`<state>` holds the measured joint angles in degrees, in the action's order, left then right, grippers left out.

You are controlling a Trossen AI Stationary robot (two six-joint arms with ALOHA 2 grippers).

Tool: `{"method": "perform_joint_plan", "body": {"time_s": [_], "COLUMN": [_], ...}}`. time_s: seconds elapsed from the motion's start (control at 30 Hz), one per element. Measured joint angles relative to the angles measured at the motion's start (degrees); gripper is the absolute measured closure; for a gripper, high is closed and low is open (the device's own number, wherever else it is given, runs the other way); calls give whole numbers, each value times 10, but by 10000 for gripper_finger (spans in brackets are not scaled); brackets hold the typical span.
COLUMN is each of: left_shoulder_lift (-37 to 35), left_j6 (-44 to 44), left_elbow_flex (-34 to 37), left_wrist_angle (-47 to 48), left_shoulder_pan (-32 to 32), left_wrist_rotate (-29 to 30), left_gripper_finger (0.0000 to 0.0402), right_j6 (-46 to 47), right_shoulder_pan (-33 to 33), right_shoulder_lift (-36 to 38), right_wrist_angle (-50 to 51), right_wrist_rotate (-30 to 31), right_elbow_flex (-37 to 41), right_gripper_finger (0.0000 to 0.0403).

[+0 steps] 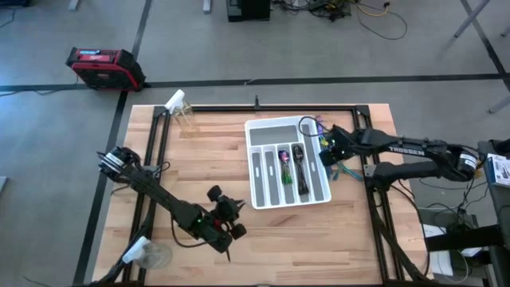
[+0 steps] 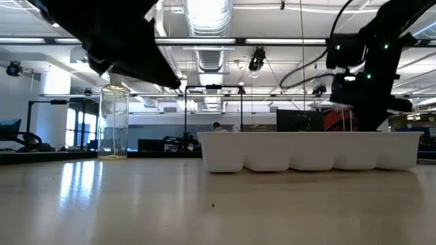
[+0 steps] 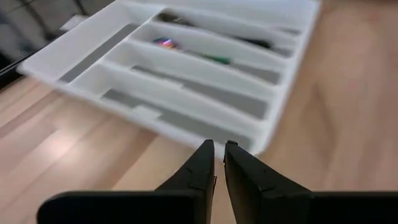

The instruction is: Sort silverware

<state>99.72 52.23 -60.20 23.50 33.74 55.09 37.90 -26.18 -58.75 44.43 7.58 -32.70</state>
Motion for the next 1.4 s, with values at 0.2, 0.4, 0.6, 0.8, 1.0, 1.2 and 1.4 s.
{"method": "perform_joint_plan", "body": {"time_s": [0.2,0.4,0.6,0.8,1.0,1.2,1.4], "left_shoulder_lift": [-3,15,35,57,68,76,91], "left_j6": [66,75,90,98,100,102,102], "left_elbow_flex": [1,15,45,60,65,71,71], "left_wrist_angle": [75,44,-21,-84,-108,-147,-160], "left_shoulder_pan": [-23,-33,-33,-30,-25,-16,-6], "left_wrist_rotate": [-1,-6,-24,-36,-39,-38,-36], "left_gripper_finger": [377,377,377,377,377,377,377], "right_j6": [69,117,169,185,187,207,187], "right_shoulder_pan": [95,172,195,190,190,190,193], "right_shoulder_lift": [24,-8,-94,-201,-291,-356,-381], "right_wrist_angle": [-47,-183,-301,-314,-298,-195,-174], "right_wrist_rotate": [-2,-1,-5,-6,-30,16,13], "right_elbow_flex": [-41,-66,-66,-98,-158,-214,-249], "right_gripper_finger": [403,403,403,403,403,402,402]}}
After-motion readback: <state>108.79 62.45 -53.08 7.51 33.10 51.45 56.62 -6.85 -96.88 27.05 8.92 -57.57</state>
